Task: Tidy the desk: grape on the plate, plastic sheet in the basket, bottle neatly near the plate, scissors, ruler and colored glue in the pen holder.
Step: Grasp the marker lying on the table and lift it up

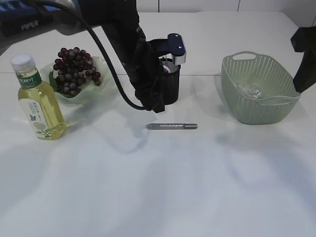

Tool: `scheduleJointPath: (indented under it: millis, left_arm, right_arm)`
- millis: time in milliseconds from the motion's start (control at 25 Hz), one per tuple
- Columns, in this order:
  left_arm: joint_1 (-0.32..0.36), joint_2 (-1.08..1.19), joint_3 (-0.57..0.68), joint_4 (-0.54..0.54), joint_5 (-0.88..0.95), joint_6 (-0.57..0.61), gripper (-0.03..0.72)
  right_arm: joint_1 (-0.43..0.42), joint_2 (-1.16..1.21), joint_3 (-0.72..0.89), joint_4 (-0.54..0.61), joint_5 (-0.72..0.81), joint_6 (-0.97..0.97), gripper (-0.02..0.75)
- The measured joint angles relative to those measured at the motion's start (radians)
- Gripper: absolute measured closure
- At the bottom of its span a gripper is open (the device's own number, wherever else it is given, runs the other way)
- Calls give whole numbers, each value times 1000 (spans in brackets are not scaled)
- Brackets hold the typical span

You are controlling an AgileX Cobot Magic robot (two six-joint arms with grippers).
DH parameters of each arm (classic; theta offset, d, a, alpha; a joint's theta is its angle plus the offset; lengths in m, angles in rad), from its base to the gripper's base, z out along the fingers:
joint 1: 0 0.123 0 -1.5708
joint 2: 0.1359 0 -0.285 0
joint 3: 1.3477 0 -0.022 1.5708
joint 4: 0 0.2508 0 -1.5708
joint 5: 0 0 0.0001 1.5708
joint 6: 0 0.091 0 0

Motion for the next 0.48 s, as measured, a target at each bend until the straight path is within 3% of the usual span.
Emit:
scheduleJointPath:
  millis: [480]
  left_arm:
    - [2,70,-25,-5,-6,-67,449]
  right_arm:
    - [0,0,0,0,0,0,358]
